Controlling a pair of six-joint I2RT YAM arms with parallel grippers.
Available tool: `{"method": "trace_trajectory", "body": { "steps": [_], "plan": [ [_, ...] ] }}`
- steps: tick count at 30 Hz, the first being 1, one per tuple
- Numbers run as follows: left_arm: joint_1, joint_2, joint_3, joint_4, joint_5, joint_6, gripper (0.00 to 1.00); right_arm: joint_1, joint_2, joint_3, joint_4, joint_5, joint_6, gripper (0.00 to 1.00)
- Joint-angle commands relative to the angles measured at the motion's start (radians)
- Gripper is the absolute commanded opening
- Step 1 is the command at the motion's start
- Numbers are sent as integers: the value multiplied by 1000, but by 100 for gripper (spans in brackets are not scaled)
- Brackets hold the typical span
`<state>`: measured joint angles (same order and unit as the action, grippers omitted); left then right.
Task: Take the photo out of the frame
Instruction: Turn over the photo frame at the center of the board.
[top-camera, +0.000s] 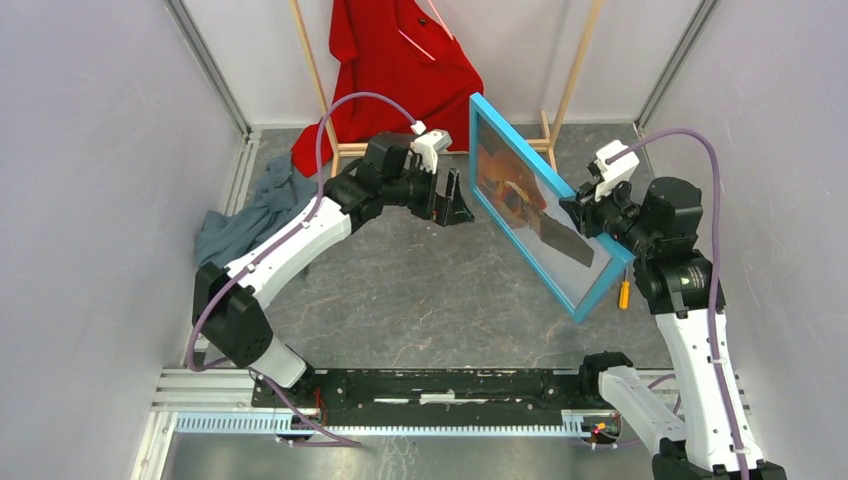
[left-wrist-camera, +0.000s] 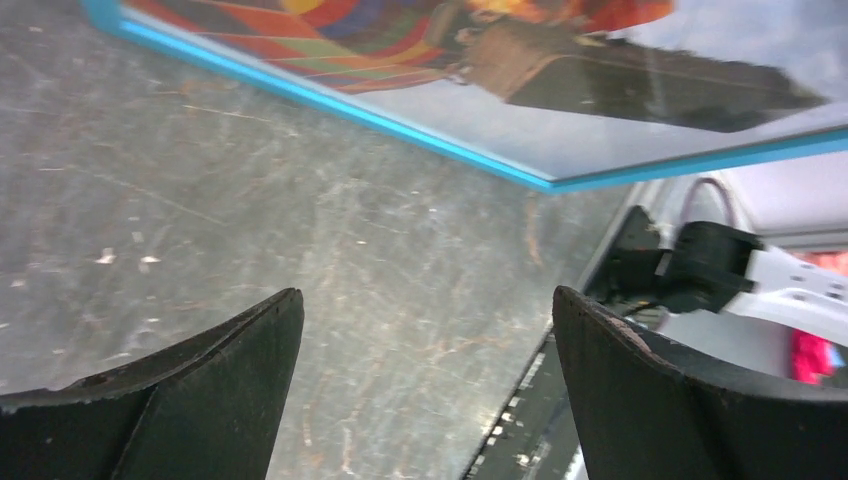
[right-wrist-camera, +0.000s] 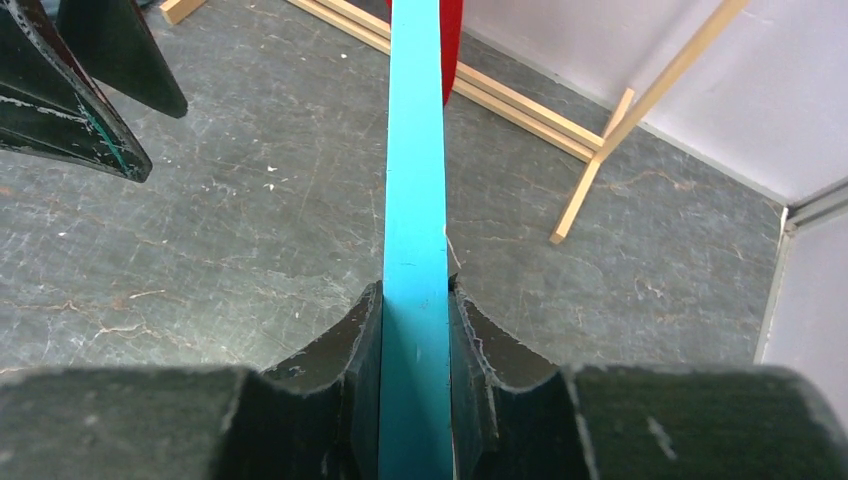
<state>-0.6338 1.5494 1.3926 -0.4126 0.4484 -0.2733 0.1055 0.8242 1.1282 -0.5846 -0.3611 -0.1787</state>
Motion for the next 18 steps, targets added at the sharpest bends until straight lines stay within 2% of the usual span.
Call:
{"method": "trace_trajectory", "body": {
  "steps": [1,4,18],
  "plan": [
    [15,3,60,55,147,-185,100,21,5,-42,107,11,-38,2],
    [18,10,59,106,193,-265,100,45,19,-40,117,23,-17,7],
    [59,46,26,350,214,-599,100,118,63,-55,130,5,-28,8]
  ]
}}
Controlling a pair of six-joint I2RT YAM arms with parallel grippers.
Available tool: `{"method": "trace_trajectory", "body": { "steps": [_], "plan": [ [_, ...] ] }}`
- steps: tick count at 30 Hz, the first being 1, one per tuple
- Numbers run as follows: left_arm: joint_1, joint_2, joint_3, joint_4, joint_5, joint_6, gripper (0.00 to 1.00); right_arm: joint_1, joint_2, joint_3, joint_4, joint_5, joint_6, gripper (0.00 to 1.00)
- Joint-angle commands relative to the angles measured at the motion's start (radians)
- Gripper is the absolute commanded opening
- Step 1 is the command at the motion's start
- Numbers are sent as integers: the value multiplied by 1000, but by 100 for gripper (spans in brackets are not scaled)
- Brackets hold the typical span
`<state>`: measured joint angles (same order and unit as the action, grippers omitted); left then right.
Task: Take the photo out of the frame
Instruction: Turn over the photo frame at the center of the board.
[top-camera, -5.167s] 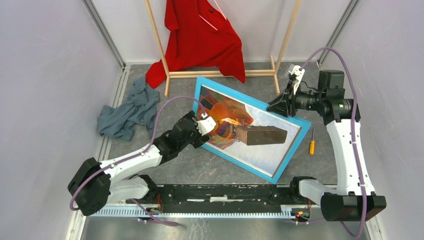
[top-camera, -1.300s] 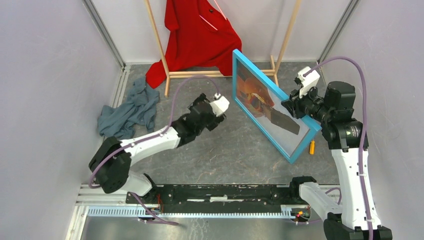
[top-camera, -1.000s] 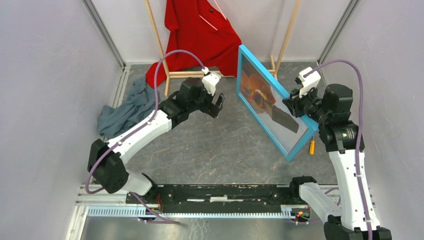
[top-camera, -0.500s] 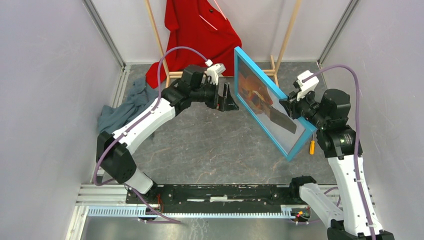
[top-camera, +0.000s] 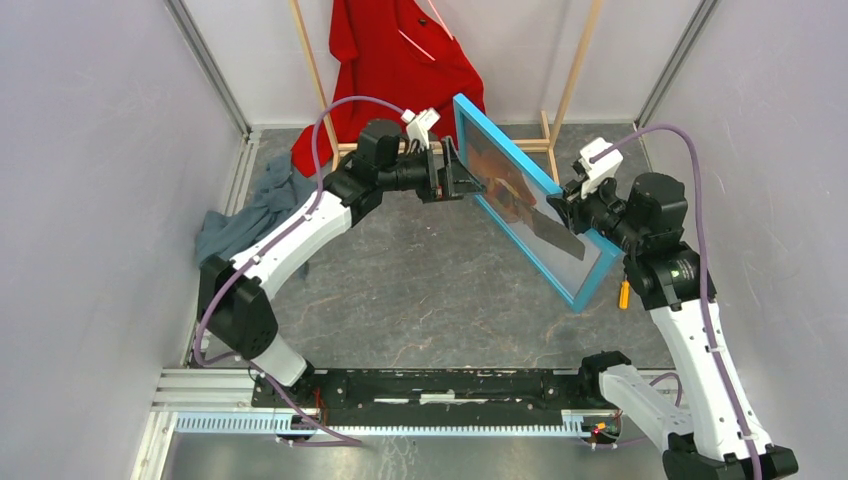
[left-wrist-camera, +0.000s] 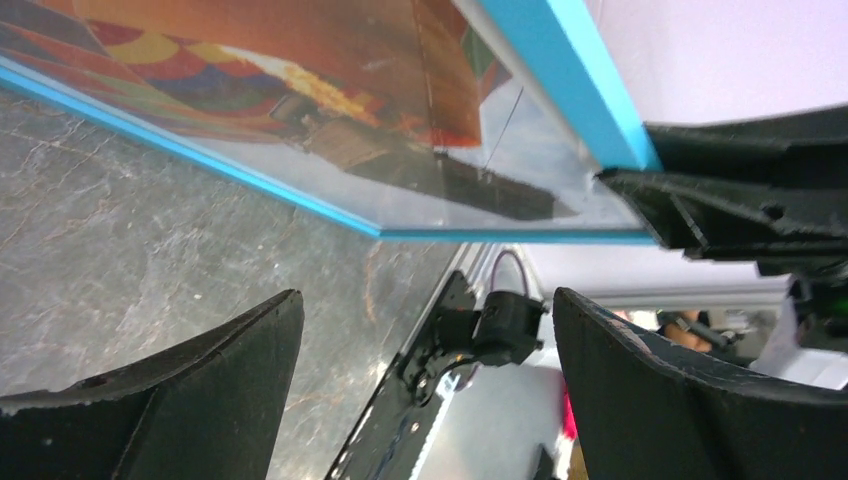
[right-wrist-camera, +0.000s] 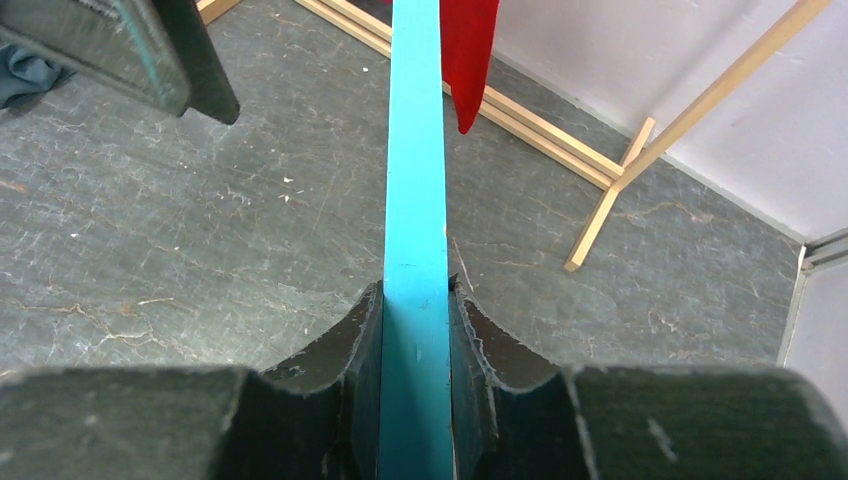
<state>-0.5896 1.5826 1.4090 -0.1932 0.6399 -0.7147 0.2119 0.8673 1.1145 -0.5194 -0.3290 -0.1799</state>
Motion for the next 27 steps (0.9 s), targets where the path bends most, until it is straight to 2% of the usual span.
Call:
{"method": "trace_trajectory", "body": {
  "steps": [1,6,12,27],
  "plan": [
    [18,15,10,147,18,-182,100,16,21,-42,65,-31,-30,8],
    [24,28,26,222,-20,-279,100,39,19,-62,69,-40,-44,8],
    [26,48,64,222,-76,-322,100,72,10,-95,70,-71,-63,8],
    [37,10,-4,212,-56,-304,100,101,-22,-151,80,-156,-86,12]
  ]
}}
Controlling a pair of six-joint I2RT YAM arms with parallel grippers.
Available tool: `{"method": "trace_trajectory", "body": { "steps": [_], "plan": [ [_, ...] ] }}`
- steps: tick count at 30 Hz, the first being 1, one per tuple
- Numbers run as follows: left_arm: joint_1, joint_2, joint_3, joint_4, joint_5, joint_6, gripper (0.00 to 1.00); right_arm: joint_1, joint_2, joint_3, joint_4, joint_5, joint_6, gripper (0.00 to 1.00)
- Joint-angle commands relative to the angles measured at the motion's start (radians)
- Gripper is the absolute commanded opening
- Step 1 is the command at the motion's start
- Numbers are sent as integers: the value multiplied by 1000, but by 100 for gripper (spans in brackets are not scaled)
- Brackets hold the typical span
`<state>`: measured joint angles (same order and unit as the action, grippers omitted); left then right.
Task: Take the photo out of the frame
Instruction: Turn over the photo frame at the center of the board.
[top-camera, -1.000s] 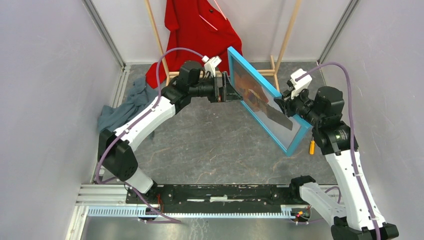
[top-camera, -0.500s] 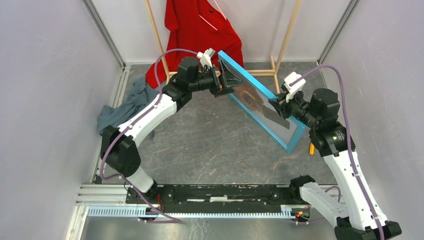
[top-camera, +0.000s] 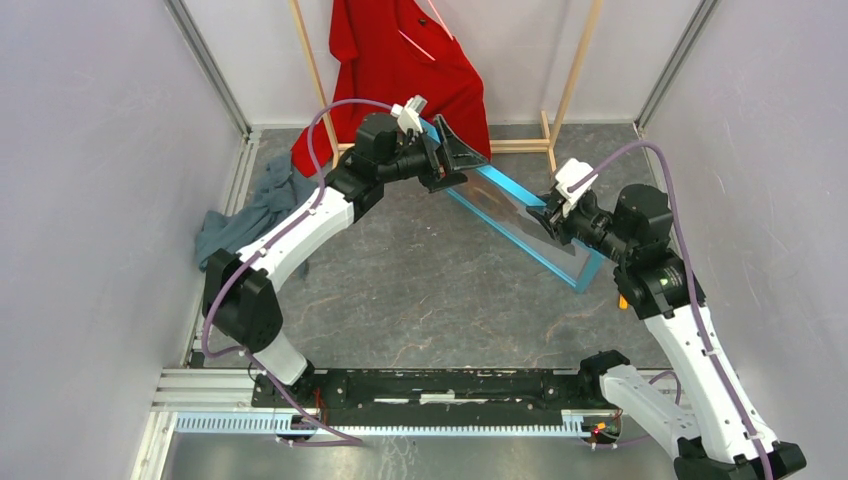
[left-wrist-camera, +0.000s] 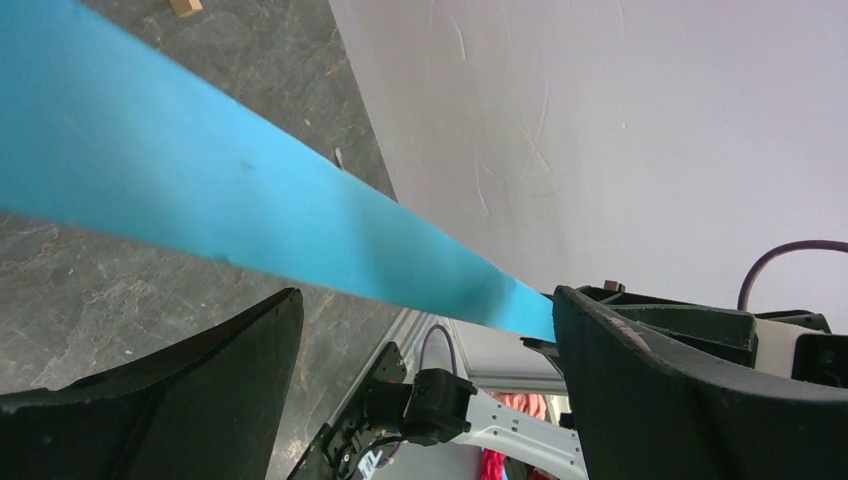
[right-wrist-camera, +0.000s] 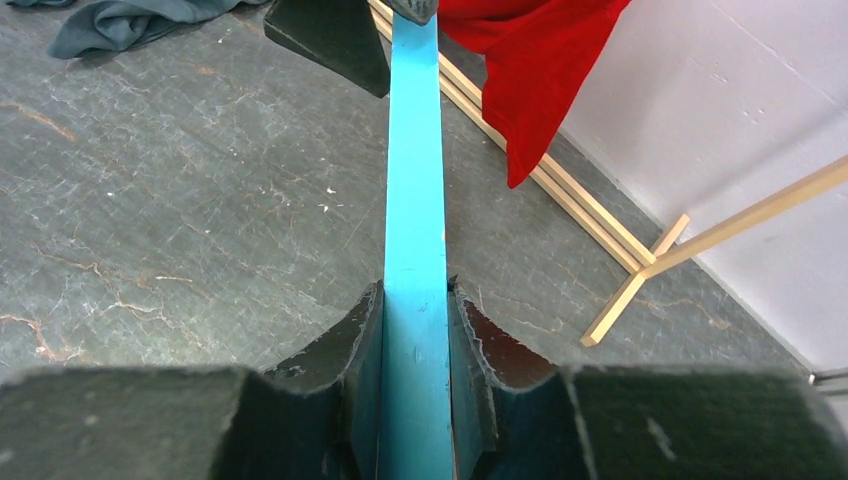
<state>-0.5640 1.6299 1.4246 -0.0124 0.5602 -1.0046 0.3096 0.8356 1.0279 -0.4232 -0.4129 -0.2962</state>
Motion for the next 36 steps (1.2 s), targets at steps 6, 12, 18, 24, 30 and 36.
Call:
{"method": "trace_trajectory", "body": {
  "steps": [6,12,18,24,30,36],
  "plan": [
    [21,-67,-68,20,36,9,100,9,-7,-111,-1,-139,13,12],
    [49,-88,-92,-15,42,40,100,16,-26,-156,0,-190,-5,14],
    [69,-112,-141,-24,46,67,100,19,-42,-190,13,-220,-9,18],
    [85,-104,-179,-3,35,71,100,19,-36,-213,34,-232,-1,18],
    [100,-77,-181,49,65,22,100,21,-44,-260,65,-255,0,18],
    [104,-114,-246,82,80,-5,99,21,-89,-338,123,-290,18,18]
  ]
}}
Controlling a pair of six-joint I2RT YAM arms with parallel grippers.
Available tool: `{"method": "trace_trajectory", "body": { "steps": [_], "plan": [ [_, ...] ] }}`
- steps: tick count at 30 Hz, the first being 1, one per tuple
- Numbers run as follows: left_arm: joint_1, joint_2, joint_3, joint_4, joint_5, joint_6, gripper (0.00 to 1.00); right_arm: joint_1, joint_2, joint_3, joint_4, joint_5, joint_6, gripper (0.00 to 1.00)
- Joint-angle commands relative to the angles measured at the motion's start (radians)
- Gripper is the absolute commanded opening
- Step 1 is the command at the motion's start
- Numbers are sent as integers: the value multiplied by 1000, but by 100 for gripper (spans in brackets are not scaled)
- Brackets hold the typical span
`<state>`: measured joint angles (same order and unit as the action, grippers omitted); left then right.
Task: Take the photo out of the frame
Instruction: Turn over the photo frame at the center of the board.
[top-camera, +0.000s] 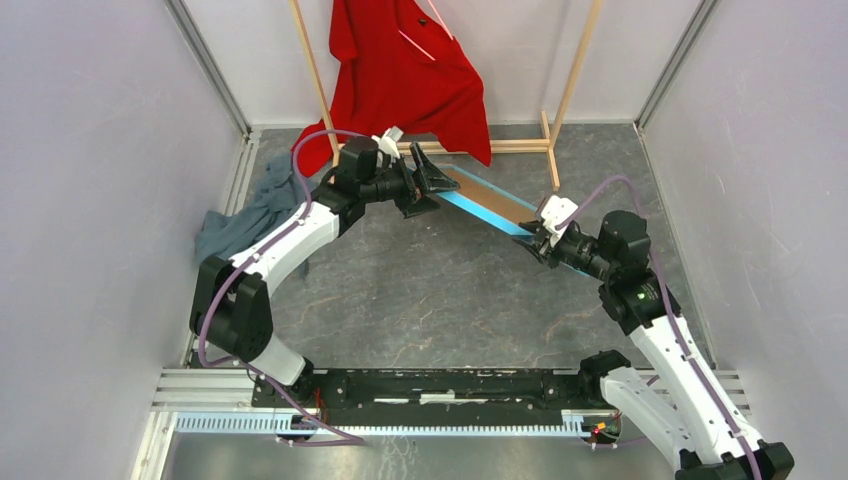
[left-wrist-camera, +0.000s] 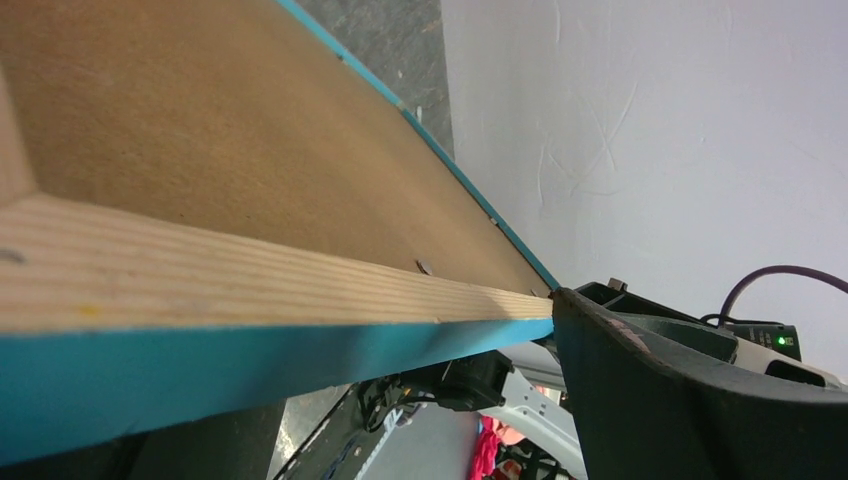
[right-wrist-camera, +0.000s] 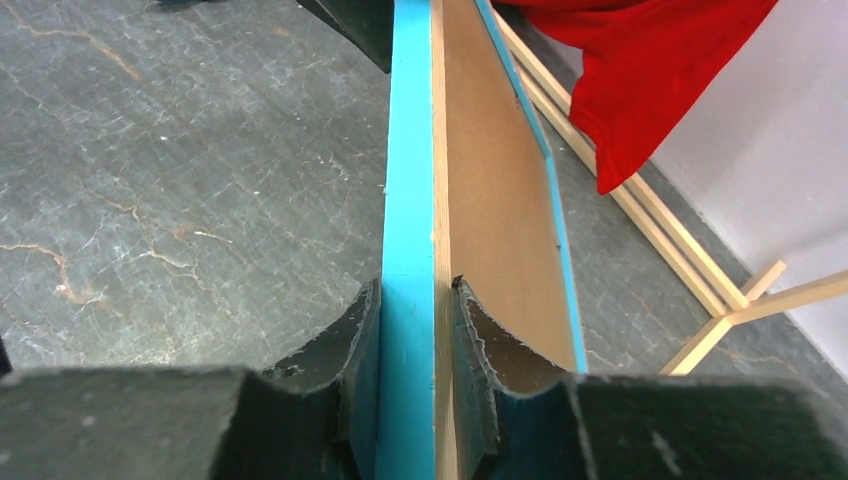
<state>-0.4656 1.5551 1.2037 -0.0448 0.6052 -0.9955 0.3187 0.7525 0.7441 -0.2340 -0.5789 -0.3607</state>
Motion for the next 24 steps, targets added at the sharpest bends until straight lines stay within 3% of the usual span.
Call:
{"method": "trace_trajectory", "body": {
  "steps": [1,12,24],
  "plan": [
    [7,-44,-36,116,36,-14,98,12,-8,-64,-57,-128,87,18],
    [32,-59,-151,172,34,-27,84,13,-25,-189,49,-189,121,17],
    [48,13,-140,240,31,-38,68,11,-12,-224,76,-189,111,14]
  ]
}}
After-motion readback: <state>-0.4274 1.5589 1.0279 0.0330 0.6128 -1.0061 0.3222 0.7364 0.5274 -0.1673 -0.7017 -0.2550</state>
